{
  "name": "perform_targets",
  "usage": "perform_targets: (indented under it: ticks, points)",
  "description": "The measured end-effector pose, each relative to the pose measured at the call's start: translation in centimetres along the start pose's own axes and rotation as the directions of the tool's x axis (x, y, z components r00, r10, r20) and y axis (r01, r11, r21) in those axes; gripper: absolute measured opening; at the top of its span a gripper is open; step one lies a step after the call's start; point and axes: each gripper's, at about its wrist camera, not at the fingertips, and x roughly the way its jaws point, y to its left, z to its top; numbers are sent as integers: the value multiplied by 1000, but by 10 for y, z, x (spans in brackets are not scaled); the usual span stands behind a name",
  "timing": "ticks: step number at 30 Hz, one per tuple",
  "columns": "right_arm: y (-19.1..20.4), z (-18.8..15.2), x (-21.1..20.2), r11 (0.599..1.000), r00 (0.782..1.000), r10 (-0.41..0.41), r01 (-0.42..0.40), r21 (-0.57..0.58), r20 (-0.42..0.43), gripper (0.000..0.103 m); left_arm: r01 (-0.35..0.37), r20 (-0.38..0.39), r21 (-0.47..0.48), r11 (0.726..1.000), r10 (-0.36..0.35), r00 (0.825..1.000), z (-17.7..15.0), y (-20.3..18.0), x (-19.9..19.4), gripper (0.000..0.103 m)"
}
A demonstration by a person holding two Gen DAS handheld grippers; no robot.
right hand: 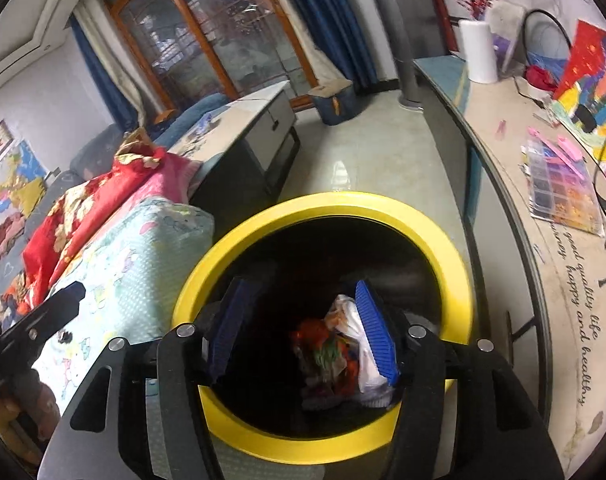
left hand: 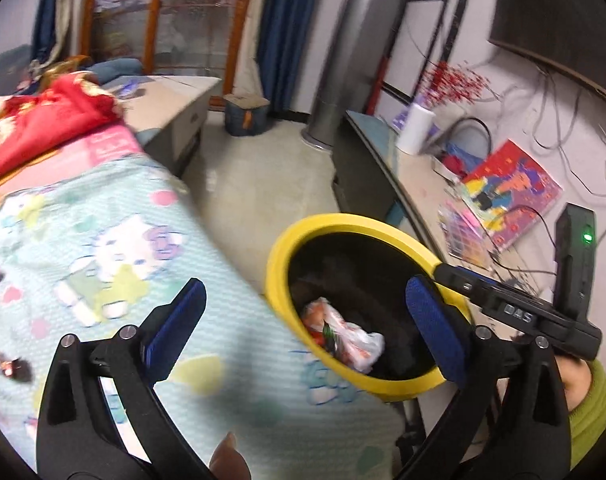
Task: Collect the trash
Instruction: 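Move both open tools back toward the remaining candy wrappers on the bed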
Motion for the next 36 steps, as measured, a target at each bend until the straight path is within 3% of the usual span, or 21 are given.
perform_targets:
  ticks: [8,20,29,34,36]
  points:
    - [67,-6,0,980,993,120,-120,-156,-10,59,-107,61,-48,993,109,992,-6,43,-29,92]
    - [172,-29,13,891,967,228,-256,-376,-116,61,-217,119,-181,959,240,963,-12,109,-75,92]
    - [237,-42,24,792,936,301,-352,-499,-183,61,-260,140,-268,928,304,942,-19,153,-103,92]
    - [277,-51,40,721,906,339,-424,-548,-254,61,-291,143,-327,899,352,925,-20,184,-121,92]
    - [290,-55,48,702,907,322,-422,-574,-273,61,-319,129,-349,881,382,915,-21,199,-126,92]
